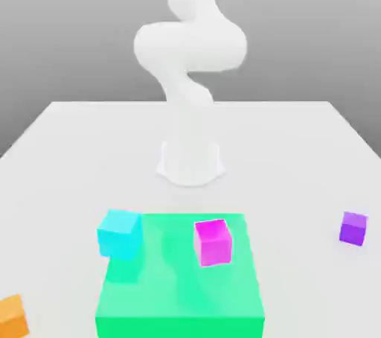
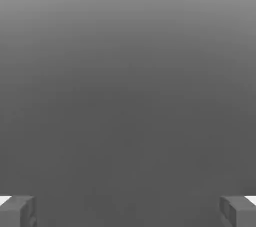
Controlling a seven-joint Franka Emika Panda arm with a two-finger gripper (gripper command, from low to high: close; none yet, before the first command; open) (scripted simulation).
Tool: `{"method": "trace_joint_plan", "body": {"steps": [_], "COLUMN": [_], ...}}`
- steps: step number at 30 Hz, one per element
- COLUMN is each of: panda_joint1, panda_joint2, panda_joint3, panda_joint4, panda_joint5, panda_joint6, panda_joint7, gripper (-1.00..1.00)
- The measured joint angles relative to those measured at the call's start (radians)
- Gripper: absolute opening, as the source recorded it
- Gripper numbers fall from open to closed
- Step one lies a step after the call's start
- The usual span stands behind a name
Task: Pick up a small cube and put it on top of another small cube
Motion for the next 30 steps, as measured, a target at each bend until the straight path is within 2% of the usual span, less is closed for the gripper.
{"method": "trace_joint_plan", "body": {"steps": [16,30], "panda_joint1": [-0.146,-0.285], "panda_joint2": [0.586,1.099], "panda_joint3": [-0.110,-0.190], "panda_joint4": [0.048,0.091], "panda_joint5": [0.045,0.154], "panda_joint6": [0.151,0.278], "panda_joint7": [0.211,0.345], "gripper": [0.00,0.00]}}
